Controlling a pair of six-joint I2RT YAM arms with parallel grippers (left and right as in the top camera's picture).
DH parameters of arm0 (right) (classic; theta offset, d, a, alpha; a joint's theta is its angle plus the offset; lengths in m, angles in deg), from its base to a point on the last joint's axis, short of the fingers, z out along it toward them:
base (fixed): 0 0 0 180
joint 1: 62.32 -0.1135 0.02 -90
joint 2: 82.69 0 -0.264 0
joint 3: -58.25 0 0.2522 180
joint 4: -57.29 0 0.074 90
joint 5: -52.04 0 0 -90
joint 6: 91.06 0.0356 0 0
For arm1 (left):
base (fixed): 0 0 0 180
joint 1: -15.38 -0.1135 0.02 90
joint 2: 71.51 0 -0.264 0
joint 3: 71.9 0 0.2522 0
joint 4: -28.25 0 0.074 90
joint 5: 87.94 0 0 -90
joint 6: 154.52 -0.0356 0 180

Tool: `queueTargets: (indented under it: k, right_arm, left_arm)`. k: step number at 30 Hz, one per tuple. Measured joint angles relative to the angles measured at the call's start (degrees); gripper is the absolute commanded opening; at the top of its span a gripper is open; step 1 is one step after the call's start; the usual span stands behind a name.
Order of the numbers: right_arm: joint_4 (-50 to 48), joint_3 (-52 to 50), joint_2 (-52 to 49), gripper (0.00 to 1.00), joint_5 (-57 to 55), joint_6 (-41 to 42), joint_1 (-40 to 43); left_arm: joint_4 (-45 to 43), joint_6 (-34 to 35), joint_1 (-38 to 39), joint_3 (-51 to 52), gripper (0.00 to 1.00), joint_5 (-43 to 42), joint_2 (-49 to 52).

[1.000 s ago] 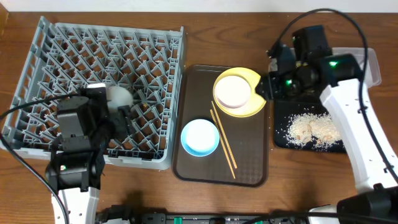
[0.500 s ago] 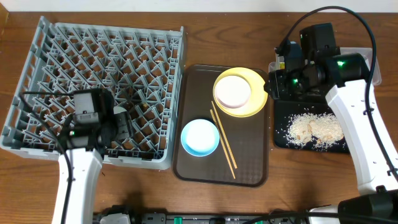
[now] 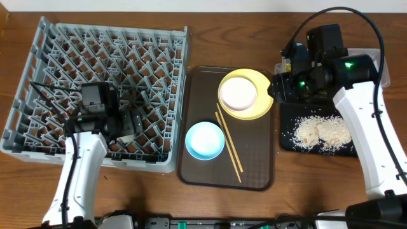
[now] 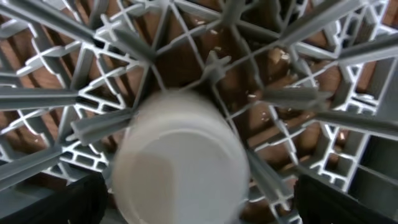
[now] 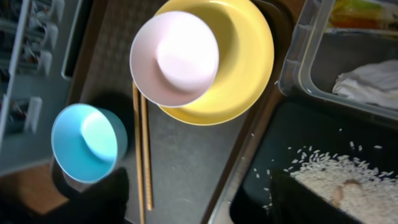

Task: Sort waste into correct bins and load items into the dishwasher
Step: 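Place the white cup into the dish rack with left gripper, then grasp the light-blue bowl on the tray with left gripper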

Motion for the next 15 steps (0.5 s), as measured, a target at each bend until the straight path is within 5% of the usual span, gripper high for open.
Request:
queueTargets:
  k: [1, 9, 15]
  right_arm:
    - [0.2, 0.0, 0.0, 0.99, -0.02, -0.07, 0.02]
    - [0.66, 0.0, 0.0, 0.99, -0.33, -0.42, 0.31]
    - [0.72, 0.0, 0.0, 0.99, -6.71, 8.72, 4.39]
  left_arm:
    - [0.11, 0.0, 0.04, -0.42, 0.99, -0.02, 0.0]
    - [2.93, 0.5, 2.34, -9.51, 1.0, -2.69, -2.6]
    - [3.89, 1.97, 14.93, -9.97, 1.0, -6.73, -4.83]
